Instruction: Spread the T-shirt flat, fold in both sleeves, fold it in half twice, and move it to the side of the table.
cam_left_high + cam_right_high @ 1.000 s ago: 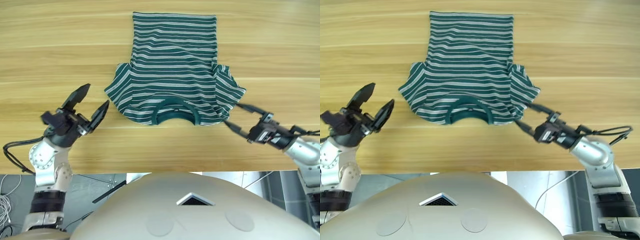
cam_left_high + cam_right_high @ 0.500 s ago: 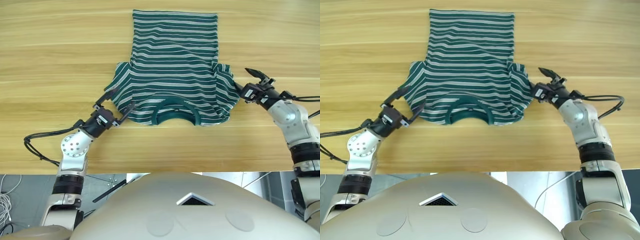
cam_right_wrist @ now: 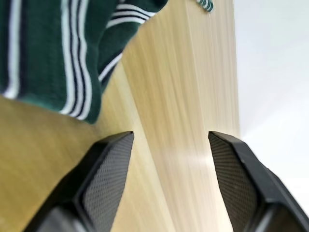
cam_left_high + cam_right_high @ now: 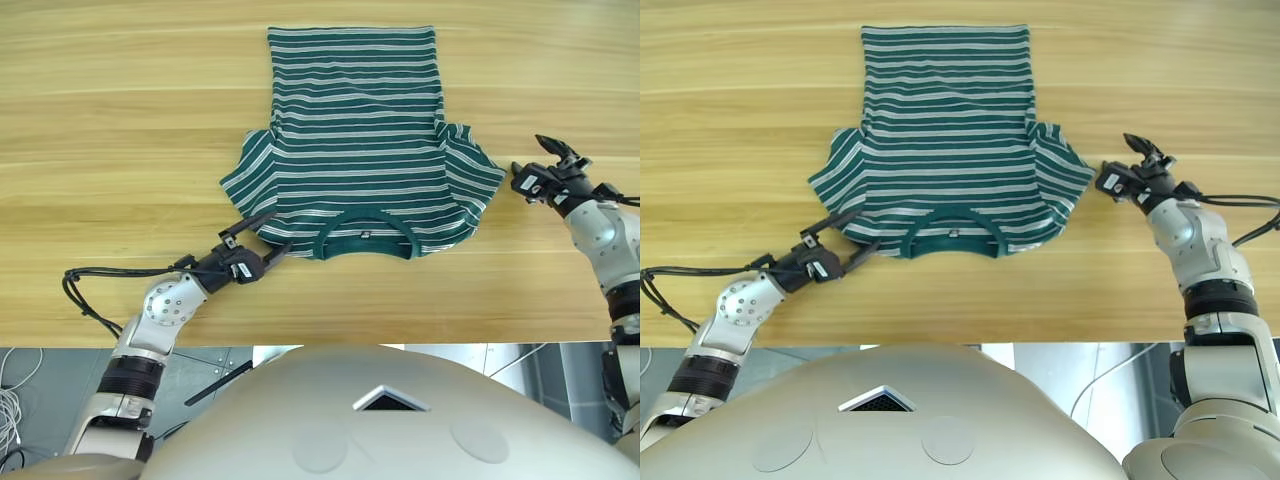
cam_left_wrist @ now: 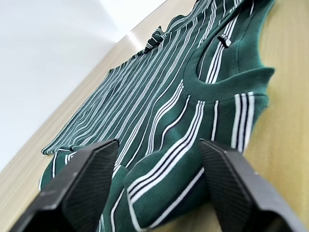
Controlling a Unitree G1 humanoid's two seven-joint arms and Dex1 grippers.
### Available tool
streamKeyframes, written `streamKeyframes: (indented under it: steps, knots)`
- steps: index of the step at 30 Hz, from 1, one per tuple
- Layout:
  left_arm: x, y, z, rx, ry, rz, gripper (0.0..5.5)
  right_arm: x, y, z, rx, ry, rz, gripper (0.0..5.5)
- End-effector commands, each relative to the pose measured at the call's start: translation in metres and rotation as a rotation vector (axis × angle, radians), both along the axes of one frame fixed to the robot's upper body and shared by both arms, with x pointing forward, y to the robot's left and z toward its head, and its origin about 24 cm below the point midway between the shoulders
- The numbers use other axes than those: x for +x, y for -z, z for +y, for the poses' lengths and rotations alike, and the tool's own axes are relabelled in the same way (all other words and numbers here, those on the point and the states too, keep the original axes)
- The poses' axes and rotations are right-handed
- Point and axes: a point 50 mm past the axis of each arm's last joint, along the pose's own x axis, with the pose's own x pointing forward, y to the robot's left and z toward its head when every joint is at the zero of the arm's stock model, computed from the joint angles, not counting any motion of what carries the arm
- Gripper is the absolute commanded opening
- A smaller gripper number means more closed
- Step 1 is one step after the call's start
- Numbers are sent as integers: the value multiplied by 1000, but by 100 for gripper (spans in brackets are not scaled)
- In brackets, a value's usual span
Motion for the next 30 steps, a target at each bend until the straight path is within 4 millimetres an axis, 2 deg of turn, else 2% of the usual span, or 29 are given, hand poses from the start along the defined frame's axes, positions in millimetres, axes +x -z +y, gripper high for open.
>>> streamKeyframes:
  steps: [1,4,8,10,12,14,16,18,20,22,23,27,30]
  knots:
    - [-19,9,-4,38,38,84,312,-1,-17,38,226,-134,-80,286]
    - [-26,6,-12,4,52,88,312,4,-53,54,450,-140,-277,286]
    - [-34,0,-5,23,40,92,312,0,-78,62,529,-160,-369,286]
    - [-29,-9,4,52,14,45,312,-3,-81,69,537,-186,-367,286]
    - [-16,-24,14,83,-28,-49,312,-6,-78,74,534,-201,-358,286]
    - [-5,-45,22,87,-71,-156,312,-6,-75,72,528,-187,-356,286]
    - [-3,-59,28,120,-76,-211,312,-7,-72,68,520,-171,-353,286]
    - [-3,-72,43,208,-103,-252,312,-7,-69,64,509,-157,-349,286]
    - [11,-81,67,316,-241,-306,312,-9,-66,61,487,-142,-352,286]
    - [23,-70,88,518,-316,-301,312,-9,-65,61,481,-140,-362,286]
    - [23,-64,90,562,-309,-280,312,-8,-65,61,477,-143,-365,286]
    - [10,-55,69,615,-108,-226,312,-7,-67,50,437,-118,-380,286]
    - [10,-50,58,631,9,-206,312,-6,-70,46,427,-110,-394,286]
